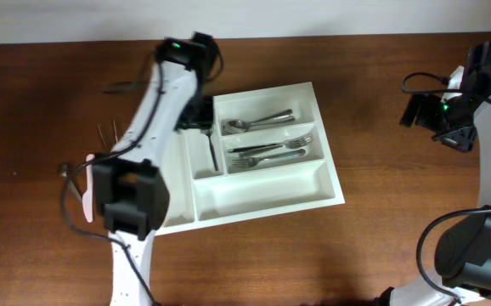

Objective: Pack container
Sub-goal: 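Carry the spoon with the left gripper into the tray's narrow left compartment, then return the left gripper and grasp the second silver spoon, then place the spoon in the narrow left compartment and release it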

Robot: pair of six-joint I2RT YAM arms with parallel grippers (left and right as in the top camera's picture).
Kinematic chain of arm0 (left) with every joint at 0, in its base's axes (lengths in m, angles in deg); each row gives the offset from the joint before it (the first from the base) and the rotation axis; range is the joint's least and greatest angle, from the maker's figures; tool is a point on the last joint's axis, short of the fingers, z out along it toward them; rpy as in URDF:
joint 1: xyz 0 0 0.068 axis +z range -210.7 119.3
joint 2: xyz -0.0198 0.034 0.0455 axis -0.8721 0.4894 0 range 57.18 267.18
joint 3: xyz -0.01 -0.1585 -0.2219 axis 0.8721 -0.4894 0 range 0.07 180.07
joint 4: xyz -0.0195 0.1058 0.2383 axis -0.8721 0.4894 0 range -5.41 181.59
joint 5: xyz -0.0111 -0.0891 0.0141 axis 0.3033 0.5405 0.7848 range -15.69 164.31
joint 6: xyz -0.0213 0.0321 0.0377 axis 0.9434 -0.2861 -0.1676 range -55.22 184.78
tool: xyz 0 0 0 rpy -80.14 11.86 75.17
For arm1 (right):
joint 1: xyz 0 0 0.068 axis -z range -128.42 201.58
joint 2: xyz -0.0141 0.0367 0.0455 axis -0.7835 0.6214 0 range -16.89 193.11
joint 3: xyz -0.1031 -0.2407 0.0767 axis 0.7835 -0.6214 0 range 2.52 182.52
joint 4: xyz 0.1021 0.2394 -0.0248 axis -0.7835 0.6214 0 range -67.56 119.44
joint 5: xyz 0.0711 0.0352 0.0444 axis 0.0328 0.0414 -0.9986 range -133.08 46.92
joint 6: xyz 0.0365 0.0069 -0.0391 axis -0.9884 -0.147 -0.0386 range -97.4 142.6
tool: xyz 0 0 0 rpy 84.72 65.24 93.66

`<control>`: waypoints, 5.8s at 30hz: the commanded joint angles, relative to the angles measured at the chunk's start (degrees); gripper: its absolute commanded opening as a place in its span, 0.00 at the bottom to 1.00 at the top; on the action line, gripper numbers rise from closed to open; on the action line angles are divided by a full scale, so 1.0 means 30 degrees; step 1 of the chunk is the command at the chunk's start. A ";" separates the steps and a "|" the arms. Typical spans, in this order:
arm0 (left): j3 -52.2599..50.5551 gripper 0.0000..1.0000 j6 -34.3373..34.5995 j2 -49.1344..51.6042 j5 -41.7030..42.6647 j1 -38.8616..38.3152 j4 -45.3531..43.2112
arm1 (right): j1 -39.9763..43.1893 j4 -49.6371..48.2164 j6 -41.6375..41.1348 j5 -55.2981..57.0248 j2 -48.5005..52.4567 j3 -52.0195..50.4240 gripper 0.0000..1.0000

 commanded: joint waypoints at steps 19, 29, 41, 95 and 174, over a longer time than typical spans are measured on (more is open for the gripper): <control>-0.7672 0.80 -0.2244 -0.4371 -0.1486 1.2364 -0.1690 | 0.0102 -0.0044 -0.0095 0.0044 -0.0219 -0.0095 0.99; -1.5059 0.75 -0.5042 -0.4371 0.0780 1.4083 -1.0681 | 0.0102 -0.0044 -0.0095 0.0044 -0.0219 -0.0095 0.99; -1.7019 0.70 -0.6499 -0.4379 0.2208 1.4192 -1.3937 | 0.0102 -0.0044 -0.0095 0.0044 -0.0219 -0.0095 0.99; -1.8804 0.66 -0.6710 -0.4962 0.3840 1.6772 -1.7748 | 0.0102 -0.0044 -0.0095 0.0044 -0.0219 -0.0095 0.99; -1.2109 0.50 0.1450 -0.7060 0.3264 -0.0291 -1.0877 | 0.0102 -0.0044 -0.0095 0.0044 -0.0219 -0.0095 0.99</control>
